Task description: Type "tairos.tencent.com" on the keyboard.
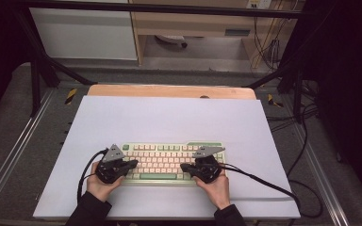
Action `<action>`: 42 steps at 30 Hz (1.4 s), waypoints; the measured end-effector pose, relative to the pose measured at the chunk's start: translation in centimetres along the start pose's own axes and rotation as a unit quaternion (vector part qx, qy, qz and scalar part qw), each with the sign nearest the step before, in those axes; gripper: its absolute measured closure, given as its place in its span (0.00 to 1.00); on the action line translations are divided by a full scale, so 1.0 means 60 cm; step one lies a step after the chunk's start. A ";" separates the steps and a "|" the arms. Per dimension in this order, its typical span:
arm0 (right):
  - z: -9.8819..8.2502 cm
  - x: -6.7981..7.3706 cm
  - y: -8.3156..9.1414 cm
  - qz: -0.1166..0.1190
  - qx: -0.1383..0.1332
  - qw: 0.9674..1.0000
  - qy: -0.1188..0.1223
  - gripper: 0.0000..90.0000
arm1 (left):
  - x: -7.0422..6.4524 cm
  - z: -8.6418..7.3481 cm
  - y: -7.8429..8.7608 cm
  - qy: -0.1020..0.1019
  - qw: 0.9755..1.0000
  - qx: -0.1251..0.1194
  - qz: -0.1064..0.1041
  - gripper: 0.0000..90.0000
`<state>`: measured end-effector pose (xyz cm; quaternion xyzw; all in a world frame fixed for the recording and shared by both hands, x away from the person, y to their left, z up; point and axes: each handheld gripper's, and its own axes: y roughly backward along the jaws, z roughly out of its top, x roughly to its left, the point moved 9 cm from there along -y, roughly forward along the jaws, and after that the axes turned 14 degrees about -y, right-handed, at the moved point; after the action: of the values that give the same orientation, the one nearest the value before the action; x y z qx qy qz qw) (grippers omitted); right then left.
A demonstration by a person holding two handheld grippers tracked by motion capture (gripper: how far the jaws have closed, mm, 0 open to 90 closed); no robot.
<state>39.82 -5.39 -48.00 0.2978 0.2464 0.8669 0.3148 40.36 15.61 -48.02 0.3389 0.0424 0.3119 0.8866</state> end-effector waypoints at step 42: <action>0.003 -0.004 0.003 -0.008 -0.005 1.000 0.009 1.00 | 0.000 0.003 0.002 -0.001 1.000 -0.003 0.002 1.00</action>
<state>40.03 -5.64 -47.89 0.2864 0.2470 0.8683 0.3209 40.34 15.59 -47.79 0.3365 0.0401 0.3137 0.8870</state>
